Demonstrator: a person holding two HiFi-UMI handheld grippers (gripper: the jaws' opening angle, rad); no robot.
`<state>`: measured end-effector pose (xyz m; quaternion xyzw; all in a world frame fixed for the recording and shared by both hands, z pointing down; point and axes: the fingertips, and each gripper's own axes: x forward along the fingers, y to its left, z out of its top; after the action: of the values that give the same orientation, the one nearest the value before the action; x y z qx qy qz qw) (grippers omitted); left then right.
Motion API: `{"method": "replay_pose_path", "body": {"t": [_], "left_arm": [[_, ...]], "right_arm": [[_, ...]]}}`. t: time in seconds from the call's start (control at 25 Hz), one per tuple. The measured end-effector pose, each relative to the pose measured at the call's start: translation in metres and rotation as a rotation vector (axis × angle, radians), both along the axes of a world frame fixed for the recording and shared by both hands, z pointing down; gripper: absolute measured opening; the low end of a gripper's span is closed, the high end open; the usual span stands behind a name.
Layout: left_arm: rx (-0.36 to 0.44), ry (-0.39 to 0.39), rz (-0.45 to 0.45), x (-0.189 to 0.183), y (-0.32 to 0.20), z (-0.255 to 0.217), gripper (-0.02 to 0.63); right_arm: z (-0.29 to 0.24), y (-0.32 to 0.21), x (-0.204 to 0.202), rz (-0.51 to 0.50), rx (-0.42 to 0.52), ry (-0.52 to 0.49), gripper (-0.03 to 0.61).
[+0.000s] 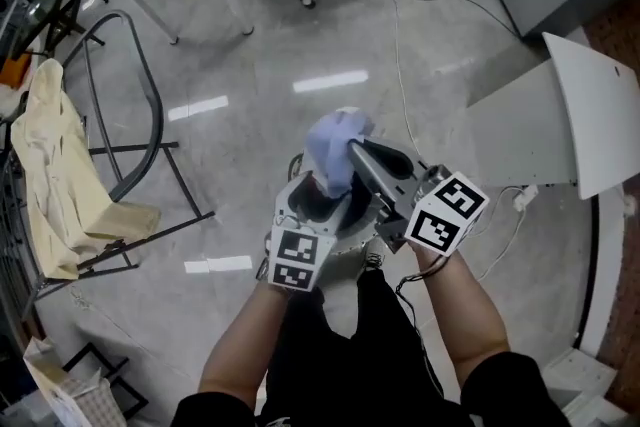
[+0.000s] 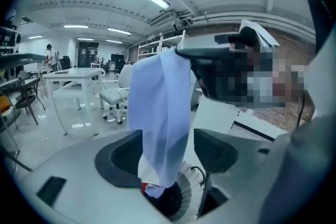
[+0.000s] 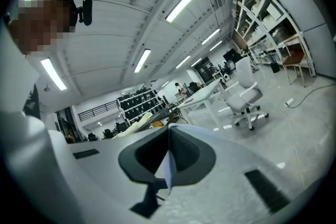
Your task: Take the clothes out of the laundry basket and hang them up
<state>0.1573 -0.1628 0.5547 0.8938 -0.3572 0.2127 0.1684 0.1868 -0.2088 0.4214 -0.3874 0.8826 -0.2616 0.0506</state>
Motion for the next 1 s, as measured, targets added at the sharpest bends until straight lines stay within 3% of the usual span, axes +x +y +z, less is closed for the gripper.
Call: {"method": "replay_pose_path", "body": {"t": [0.2, 0.28, 0.36, 0.56, 0.76, 1.0], "left_arm": [[0.050, 0.009, 0.003, -0.002, -0.004, -0.053, 0.270], [0.084, 0.034, -0.006, -0.006, -0.006, -0.079, 0.107], [0.106, 0.070, -0.016, -0.012, -0.009, -0.104, 0.025], [0.115, 0.143, -0.041, -0.042, -0.012, -0.163, 0.015], [0.142, 0.256, -0.076, -0.074, -0.021, -0.219, 0.014], [0.193, 0.345, -0.047, -0.078, -0.022, -0.281, 0.014]], "right_arm": [[-0.090, 0.010, -0.005, -0.015, 0.115, 0.034, 0.011], [-0.118, 0.010, -0.007, -0.014, 0.157, 0.060, 0.012], [-0.139, 0.010, -0.005, -0.001, 0.180, 0.075, 0.011], [-0.164, 0.011, 0.003, 0.061, 0.186, 0.099, 0.012], [-0.155, 0.012, 0.011, 0.108, 0.146, 0.139, 0.014], [-0.149, 0.018, 0.016, 0.138, 0.102, 0.121, 0.014]]}}
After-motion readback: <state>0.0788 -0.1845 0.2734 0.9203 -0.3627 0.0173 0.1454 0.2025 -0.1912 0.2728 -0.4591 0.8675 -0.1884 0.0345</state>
